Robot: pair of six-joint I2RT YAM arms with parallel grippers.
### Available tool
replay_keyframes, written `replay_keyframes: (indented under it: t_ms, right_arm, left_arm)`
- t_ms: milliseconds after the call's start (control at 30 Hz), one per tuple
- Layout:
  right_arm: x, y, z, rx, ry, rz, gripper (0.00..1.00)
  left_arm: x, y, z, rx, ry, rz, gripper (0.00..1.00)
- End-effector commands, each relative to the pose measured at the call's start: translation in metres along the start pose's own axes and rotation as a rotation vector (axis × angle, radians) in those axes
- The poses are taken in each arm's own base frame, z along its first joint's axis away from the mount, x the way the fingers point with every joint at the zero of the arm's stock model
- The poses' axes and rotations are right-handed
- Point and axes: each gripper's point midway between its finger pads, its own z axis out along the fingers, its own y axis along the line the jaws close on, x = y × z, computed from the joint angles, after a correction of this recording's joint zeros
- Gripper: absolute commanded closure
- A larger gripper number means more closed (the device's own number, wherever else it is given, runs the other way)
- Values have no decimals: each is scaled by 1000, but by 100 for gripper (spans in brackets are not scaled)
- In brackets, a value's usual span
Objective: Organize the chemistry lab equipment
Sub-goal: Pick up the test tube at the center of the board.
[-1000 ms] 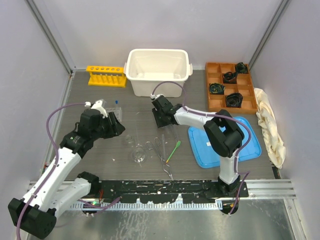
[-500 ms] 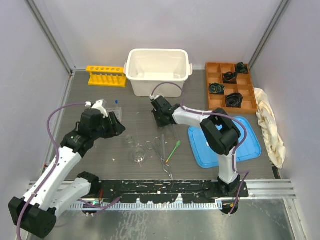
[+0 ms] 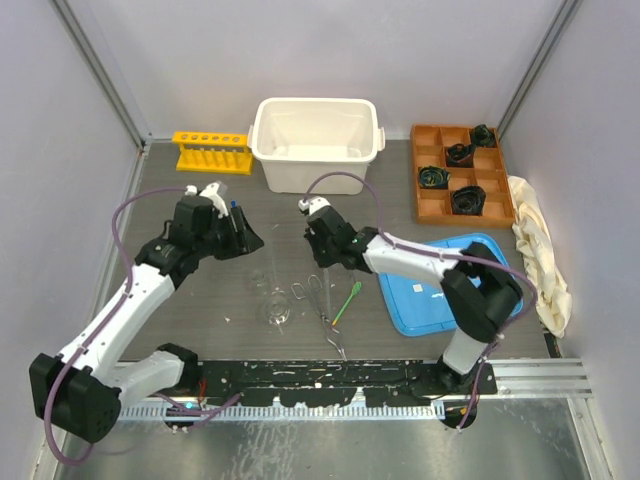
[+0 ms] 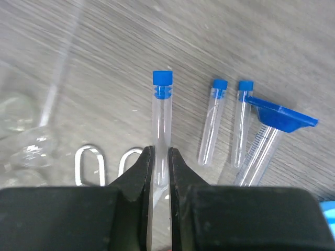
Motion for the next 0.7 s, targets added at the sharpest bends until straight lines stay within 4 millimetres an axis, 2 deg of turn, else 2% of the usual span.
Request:
replay_keyframes:
  t_ms: [0,200,333,533,667]
  right_arm:
    - [-61,27,-57,-15,-289,-50,99]
    - [-77,51,-107,-42,-473,-60,99]
    - [-74,55,-127,-61,-572,-22,99]
    - [-68,61,-132,-91,-628,16,99]
    - [-72,67,-133,-94,-635,7,99]
  left_arm:
    - [-38,-43,-3,146,-69,10,46]
    - [-43,-64,5,214,6,-3,47]
    - [-52,-82,-2,283,-1,-36,47]
    - [-57,-101,-13,365,-6,-100,48]
    - [-52,-107,-14,406,18,-137,49]
